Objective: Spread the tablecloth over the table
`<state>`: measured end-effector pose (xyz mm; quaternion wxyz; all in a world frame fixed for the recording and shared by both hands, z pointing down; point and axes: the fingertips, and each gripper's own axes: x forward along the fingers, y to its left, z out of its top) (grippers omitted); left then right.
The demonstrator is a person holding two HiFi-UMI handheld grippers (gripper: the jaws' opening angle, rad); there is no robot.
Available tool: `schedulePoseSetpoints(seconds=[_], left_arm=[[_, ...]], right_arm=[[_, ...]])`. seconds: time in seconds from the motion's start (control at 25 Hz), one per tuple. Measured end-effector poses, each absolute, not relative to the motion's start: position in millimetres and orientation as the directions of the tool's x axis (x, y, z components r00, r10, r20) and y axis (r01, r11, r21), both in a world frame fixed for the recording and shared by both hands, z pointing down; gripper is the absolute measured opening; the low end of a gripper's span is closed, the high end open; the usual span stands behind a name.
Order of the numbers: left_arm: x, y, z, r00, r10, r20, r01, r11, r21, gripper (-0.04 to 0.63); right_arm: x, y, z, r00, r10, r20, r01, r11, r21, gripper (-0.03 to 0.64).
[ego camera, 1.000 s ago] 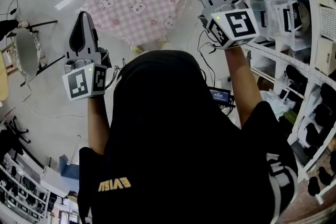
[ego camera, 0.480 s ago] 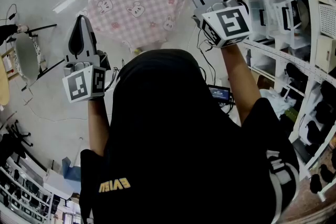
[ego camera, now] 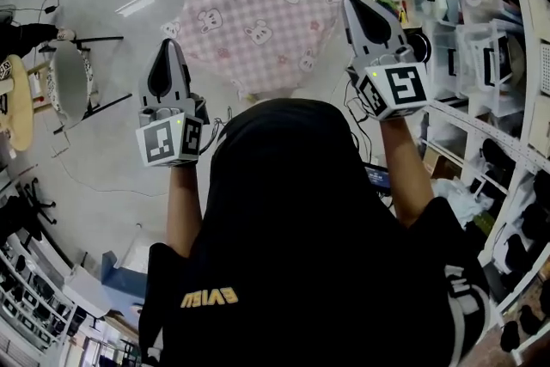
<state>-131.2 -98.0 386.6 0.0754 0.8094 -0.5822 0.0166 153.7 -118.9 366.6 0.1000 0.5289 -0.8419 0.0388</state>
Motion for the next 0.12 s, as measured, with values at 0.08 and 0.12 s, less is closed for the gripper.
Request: schedulePoseSetpoints(seconds=[0.08,0.12], left_arm=[[-136,-96,394,0.326,-0.936,0.131,-0.945,-0.317,0.083,0.018],[-138,-95,398,0.328,-0.934,0.142,-0.945,-0.32,0.076,0.018]], right_arm=[[154,-114,378,-0.411,-0.88,0.238,-0.903,0.429,0.025,0.002],[154,-111,383,-0.406,-0.878,0.252,-0.905,0.424,0.018,0.002]])
